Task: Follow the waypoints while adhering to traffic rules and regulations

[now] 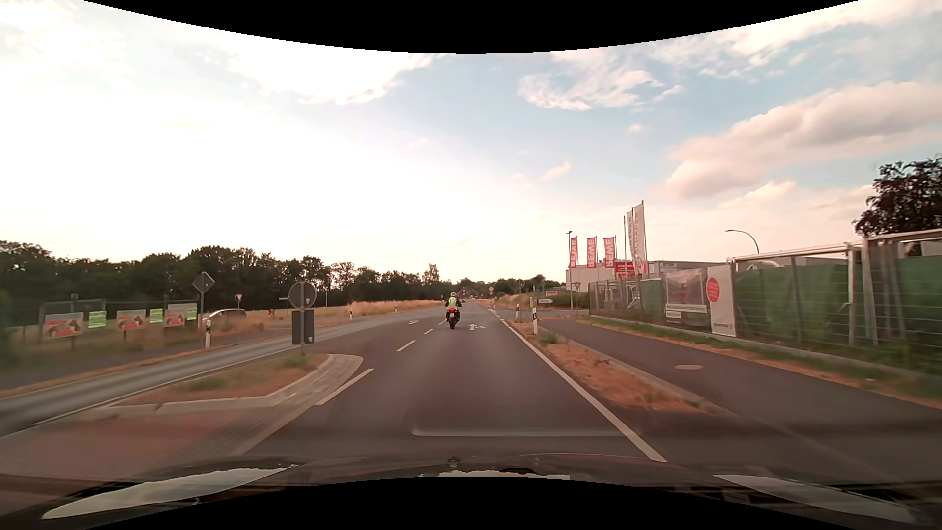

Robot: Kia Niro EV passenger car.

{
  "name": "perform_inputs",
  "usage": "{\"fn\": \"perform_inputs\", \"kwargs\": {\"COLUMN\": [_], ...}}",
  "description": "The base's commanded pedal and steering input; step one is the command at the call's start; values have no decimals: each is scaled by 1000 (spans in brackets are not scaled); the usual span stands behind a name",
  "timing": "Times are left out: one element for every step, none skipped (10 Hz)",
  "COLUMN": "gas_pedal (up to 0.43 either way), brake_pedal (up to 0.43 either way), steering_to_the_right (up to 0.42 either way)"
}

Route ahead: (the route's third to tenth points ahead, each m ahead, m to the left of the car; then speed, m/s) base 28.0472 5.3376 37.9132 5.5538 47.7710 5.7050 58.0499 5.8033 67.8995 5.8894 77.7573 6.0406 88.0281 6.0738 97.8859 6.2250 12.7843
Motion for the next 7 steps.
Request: {"fn": "perform_inputs", "kwargs": {"gas_pedal": [138,138,138,138,138,138,138], "brake_pedal": [0,0,0,0,0,0,0], "steering_to_the_right": [-5,-4,-4,-4,-4,-4,-5]}}
